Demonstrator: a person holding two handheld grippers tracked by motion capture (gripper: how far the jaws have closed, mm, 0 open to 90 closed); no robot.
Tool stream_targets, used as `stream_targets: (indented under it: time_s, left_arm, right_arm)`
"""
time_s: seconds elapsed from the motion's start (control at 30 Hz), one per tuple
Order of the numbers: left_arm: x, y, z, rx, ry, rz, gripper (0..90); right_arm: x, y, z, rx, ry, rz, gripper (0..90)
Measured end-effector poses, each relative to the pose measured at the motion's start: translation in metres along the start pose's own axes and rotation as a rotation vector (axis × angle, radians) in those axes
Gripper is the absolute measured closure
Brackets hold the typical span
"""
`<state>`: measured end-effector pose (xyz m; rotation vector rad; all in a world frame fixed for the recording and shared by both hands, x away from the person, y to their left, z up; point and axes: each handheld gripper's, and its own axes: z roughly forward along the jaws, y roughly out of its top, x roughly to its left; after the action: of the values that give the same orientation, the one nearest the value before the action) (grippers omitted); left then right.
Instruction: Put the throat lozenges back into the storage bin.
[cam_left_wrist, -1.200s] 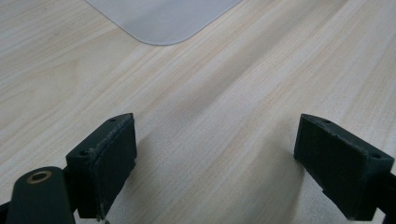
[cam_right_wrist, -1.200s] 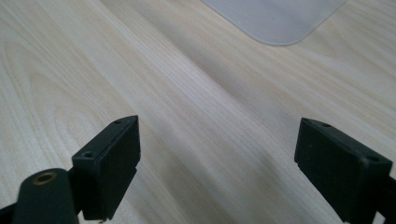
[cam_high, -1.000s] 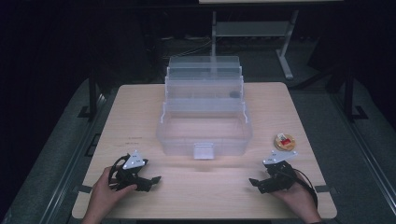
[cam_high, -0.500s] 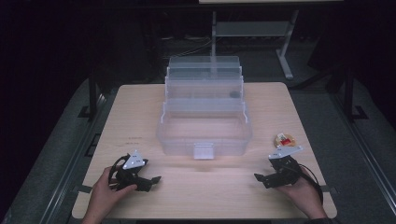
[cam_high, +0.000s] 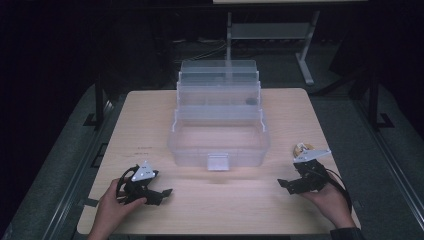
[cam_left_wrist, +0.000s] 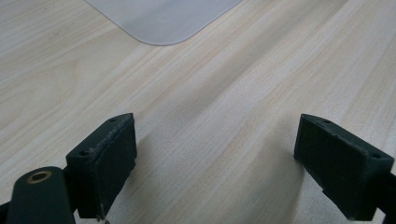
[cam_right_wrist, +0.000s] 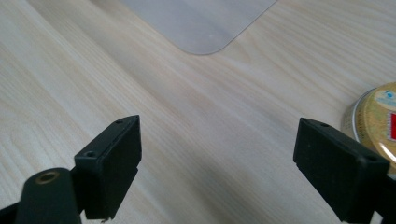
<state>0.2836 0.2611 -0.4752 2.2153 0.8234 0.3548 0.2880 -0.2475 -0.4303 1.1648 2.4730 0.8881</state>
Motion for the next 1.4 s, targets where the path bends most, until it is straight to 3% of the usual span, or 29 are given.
stream_targets:
  time_s: [0.7,1.4]
  left_arm:
    - [0.0,0.0,0.0,0.0,0.0,-0.001,12.2]
    - [0.0,0.0,0.0,0.003,-0.001,-0.001,12.2]
  right_arm:
    - [-0.021,0.01,-0.006,0.01,-0.024,0.024,14.9]
    - [-0.053,0.028,-0.013,0.037,-0.056,0.045,14.7]
